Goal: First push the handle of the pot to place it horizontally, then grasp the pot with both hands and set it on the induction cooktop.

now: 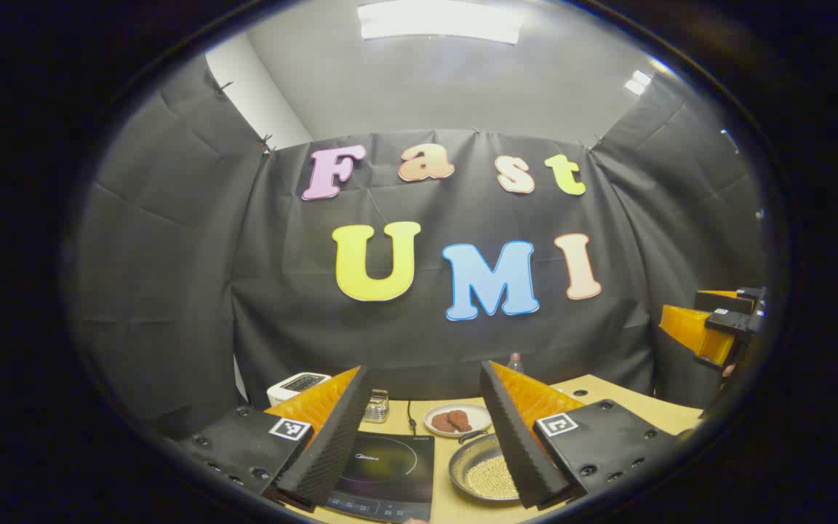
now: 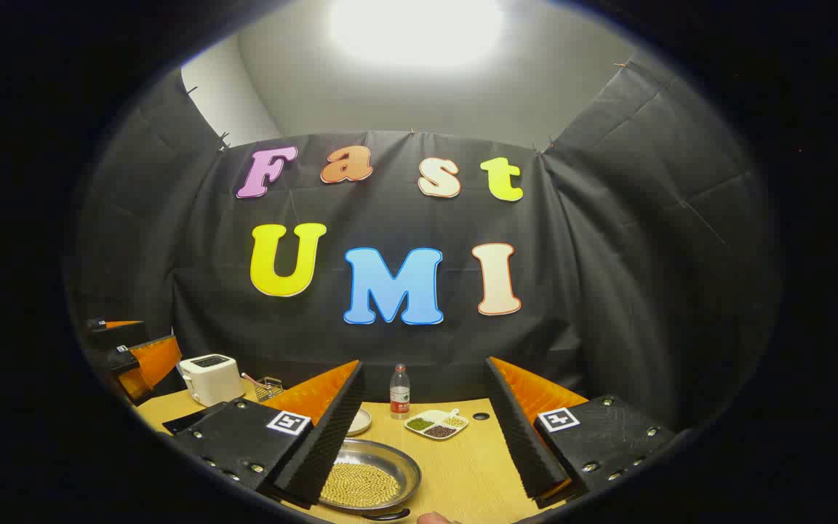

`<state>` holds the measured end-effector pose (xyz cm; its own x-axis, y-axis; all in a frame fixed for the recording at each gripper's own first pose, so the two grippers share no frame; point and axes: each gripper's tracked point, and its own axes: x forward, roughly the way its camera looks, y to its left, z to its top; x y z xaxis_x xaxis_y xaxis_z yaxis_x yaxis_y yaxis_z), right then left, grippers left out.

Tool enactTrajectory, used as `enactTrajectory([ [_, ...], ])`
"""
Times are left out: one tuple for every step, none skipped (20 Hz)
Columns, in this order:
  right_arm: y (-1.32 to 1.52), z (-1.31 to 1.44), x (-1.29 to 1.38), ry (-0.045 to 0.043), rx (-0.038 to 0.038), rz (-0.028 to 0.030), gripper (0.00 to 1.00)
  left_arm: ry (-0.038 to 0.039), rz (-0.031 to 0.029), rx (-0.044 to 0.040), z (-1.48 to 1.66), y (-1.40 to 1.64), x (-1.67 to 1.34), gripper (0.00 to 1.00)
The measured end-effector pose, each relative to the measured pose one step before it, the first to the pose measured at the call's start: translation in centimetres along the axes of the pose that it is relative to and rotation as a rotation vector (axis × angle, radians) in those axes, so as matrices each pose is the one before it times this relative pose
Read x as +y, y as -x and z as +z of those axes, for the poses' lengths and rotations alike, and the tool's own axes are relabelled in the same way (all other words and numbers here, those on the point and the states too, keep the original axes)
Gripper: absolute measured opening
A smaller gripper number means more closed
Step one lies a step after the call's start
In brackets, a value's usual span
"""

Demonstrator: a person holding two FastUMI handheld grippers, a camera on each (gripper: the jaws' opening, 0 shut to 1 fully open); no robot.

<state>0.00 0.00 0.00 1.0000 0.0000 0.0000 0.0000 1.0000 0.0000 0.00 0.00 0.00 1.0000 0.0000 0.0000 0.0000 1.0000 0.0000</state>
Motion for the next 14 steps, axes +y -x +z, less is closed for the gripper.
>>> enactTrajectory([
  [0.07,0.066,-0.041,0.00196,-0.00121,0.00164,0.98,-0.00369,0.00161,-0.0026,0.061,0.145,0.094,0.93],
  [0.075,0.091,-0.074,0.00234,-0.00008,-0.00081,0.98,-0.00277,0.00403,-0.00312,0.211,0.112,0.119,0.93],
  [0.025,0.09,-0.067,-0.00116,-0.00116,-0.00115,0.98,-0.00002,0.00112,-0.00173,-0.024,0.085,0.054,0.93],
  [0.119,0.112,0.096,-0.00222,-0.00137,0.0019,0.98,0.00166,0.00208,0.00107,0.01,0.138,0.111,0.92],
  [0.052,0.154,0.08,-0.00059,-0.00091,0.00241,0.98,0.00139,0.0006,0.00118,-0.025,0.151,0.087,0.93],
  [0.079,0.084,0.039,0.00094,-0.00197,0.00167,0.98,-0.00059,0.00365,-0.00066,0.076,0.085,0.116,0.93],
  [0.083,0.11,0.08,0.00242,-0.00074,0.00209,0.98,-0.0015,0.00343,-0.00234,0.074,0.13,0.212,0.92],
  [0.149,-0.022,-0.015,0.00089,-0.00004,0.00034,0.98,-0.00114,0.00258,-0.00151,0.145,0.188,0.062,0.93],
  [0.066,0.037,0.061,-0.00117,0.00283,0.00183,0.98,-0.0017,0.00252,-0.00436,0.18,0.123,0.13,0.94],
  [0.058,-0.114,0.11,-0.00314,0.0037,0.00225,0.98,-0.00171,0.00246,-0.00208,0.062,0.226,0.155,0.95],
  [0.024,-0.037,0.104,-0.00356,0.00262,0.00014,0.98,-0.0009,0.00052,-0.00056,0.041,0.158,0.062,0.96],
  [0.067,0.004,-0.07,-0.00267,0.0009,0.00022,0.98,0.00009,0.00172,0.00189,-0.042,0.128,0.007,0.92],
  [0.019,0.012,0.025,-0.00083,0.00087,0.00007,0.98,0.00068,0.00237,0.0045,-0.129,0.106,0.11,0.92],
  [0.144,-0.079,-0.018,0.00067,0.00206,0.00043,0.98,0.00153,0.00116,0.00449,-0.151,0.187,0.048,0.93],
])
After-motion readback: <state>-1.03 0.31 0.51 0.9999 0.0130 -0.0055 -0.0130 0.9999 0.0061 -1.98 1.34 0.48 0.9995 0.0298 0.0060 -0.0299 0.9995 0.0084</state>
